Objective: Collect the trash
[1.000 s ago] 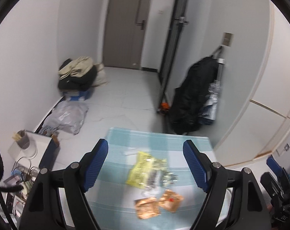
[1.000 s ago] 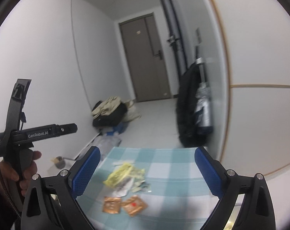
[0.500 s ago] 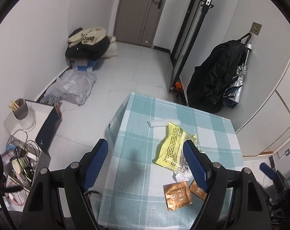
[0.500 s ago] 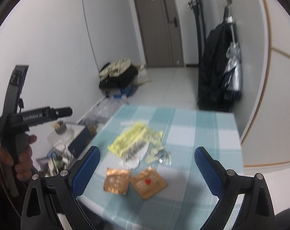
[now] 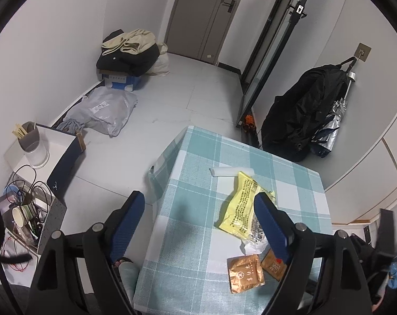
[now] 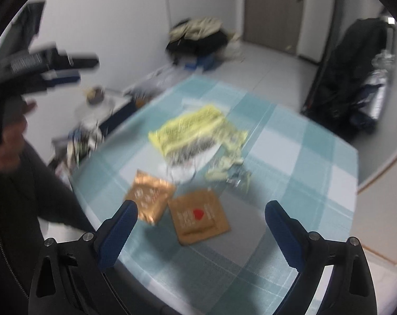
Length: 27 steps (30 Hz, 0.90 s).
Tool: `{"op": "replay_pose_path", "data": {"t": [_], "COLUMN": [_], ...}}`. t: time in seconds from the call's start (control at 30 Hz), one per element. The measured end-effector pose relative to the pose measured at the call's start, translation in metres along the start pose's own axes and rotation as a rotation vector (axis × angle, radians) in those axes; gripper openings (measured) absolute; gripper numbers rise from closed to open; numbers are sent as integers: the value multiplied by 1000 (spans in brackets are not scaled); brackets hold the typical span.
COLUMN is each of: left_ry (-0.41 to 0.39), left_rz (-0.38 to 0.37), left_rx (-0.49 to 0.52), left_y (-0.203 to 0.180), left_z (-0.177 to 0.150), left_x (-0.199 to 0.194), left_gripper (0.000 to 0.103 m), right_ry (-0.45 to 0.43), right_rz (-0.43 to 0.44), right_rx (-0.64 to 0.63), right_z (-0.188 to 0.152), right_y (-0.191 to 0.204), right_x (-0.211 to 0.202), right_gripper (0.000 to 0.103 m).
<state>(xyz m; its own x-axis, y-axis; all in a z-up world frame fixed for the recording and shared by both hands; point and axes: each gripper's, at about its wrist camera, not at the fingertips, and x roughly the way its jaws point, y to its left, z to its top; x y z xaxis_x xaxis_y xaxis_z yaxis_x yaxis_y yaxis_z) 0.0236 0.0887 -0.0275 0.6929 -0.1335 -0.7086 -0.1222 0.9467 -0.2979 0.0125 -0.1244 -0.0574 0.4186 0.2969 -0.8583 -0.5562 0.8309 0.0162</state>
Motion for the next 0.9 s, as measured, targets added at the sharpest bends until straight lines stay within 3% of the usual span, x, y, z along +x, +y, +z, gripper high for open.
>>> {"op": "replay_pose_path", "data": {"t": [0.1, 0.23, 0.7, 0.83, 0.9], "left_ry": [2, 17, 48, 62, 63], "left_rz": [17, 25, 37, 40, 40], "left_rx": [-15, -36, -57, -56, -53], "left_y": [4, 9, 10, 9, 8], "left_z": [1, 2, 2, 2, 1], "left_x": [3, 6, 17, 19, 20], "left_gripper": [88, 88, 88, 88, 88], "right_ry": [62, 123, 122, 114, 109], "right_rz": [9, 5, 8, 9, 7], "right_rx": [-45, -57, -82, -96, -90], "right_z": [-2, -5, -12, -11, -12], "right_y": [3, 3, -1, -1, 0], "right_x": [25, 51, 63, 57, 58], "right_gripper": [96, 86, 81, 64, 64]}}
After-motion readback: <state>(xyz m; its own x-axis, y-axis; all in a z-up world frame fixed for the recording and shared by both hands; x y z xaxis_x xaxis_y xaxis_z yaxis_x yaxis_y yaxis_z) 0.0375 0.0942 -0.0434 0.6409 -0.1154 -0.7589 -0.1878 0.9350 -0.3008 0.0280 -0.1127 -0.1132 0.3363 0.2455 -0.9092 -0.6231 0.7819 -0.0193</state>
